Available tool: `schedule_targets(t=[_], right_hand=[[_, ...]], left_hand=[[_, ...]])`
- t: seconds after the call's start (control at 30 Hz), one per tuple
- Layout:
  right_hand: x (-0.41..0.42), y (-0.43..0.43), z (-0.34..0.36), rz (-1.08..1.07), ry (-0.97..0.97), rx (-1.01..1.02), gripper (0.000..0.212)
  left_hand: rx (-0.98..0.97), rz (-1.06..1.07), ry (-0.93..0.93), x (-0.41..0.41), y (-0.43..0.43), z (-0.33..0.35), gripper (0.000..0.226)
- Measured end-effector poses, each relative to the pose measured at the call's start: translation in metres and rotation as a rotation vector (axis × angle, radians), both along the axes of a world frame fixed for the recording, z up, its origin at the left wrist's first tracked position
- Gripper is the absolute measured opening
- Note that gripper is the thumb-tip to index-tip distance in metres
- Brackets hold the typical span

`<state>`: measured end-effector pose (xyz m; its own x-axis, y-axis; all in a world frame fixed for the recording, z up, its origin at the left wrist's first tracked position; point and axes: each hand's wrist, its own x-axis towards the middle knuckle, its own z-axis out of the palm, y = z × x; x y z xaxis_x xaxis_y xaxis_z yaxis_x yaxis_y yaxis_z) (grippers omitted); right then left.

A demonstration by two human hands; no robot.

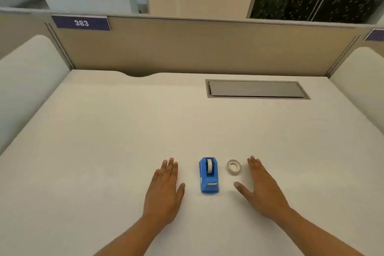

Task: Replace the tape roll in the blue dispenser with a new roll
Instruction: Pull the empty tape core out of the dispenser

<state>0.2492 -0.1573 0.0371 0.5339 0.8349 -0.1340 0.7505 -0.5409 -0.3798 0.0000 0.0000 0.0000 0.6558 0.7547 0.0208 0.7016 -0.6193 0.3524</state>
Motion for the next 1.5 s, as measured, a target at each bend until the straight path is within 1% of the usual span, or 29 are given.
schedule_targets(t=[0.03, 0.1, 0.17, 0.27, 0.33, 0.6, 0.83, 0.97, 1.03, 1.13, 1.2, 1.23, 1.3, 1.37, 1.43, 1.5], right_hand=[[-0.003, -0.003, -0.004, -0.018, 0.015, -0.011, 0.095], [-0.005, -0.006, -0.012, -0.022, -0.011, -0.068, 0.101], [-0.011, -0.007, -0.02, 0.003, -0.062, -0.081, 0.106], [-0.014, -0.007, -0.027, -0.015, -0.155, -0.055, 0.1], [-0.016, -0.008, -0.029, -0.029, -0.182, -0.044, 0.095], [-0.014, -0.006, -0.03, -0.047, -0.185, -0.043, 0.092], [-0.01, -0.008, -0.032, -0.025, -0.145, -0.008, 0.095], [-0.005, -0.009, -0.032, -0.025, -0.054, 0.046, 0.093], [-0.002, -0.01, -0.029, -0.075, 0.068, 0.129, 0.087], [0.005, -0.008, -0.023, -0.182, 0.305, 0.301, 0.072], [0.009, -0.004, -0.016, -0.181, 0.42, 0.37, 0.062], [0.01, -0.002, -0.012, -0.153, 0.445, 0.387, 0.059], [0.009, 0.004, -0.002, -0.065, 0.447, 0.393, 0.054], [0.008, 0.014, 0.01, 0.0, 0.481, 0.396, 0.054], [0.008, 0.028, 0.024, 0.039, 0.551, 0.362, 0.055], [0.011, 0.042, 0.036, 0.087, 0.574, 0.293, 0.054]], left_hand=[[-0.036, 0.013, -0.009, -0.001, -0.002, -0.003, 0.072], [-0.015, 0.028, 0.026, -0.001, -0.01, -0.007, 0.078], [0.016, 0.031, 0.059, -0.003, -0.016, -0.011, 0.073], [0.013, 0.026, 0.038, -0.004, -0.016, -0.007, 0.068], [0.003, 0.01, 0.041, -0.004, -0.015, -0.007, 0.069], [-0.005, 0.009, 0.049, -0.001, -0.017, -0.004, 0.071], [-0.021, 0.073, 0.035, 0.0, -0.02, 0.0, 0.072], [-0.024, 0.104, 0.02, 0.002, -0.021, 0.0, 0.07], [-0.013, 0.108, 0.025, 0.002, -0.022, 0.0, 0.07], [-0.004, 0.112, 0.025, 0.003, -0.022, -0.001, 0.07], [-0.007, 0.108, 0.026, 0.003, -0.023, 0.001, 0.071], [-0.01, 0.11, 0.027, 0.003, -0.023, 0.002, 0.073], [-0.028, 0.12, 0.021, 0.005, -0.024, 0.005, 0.079], [-0.092, 0.136, -0.008, 0.009, -0.025, 0.01, 0.092], [-0.202, 0.166, -0.089, 0.017, -0.025, 0.016, 0.106], [-0.306, 0.16, -0.179, 0.031, -0.024, 0.025, 0.114]])
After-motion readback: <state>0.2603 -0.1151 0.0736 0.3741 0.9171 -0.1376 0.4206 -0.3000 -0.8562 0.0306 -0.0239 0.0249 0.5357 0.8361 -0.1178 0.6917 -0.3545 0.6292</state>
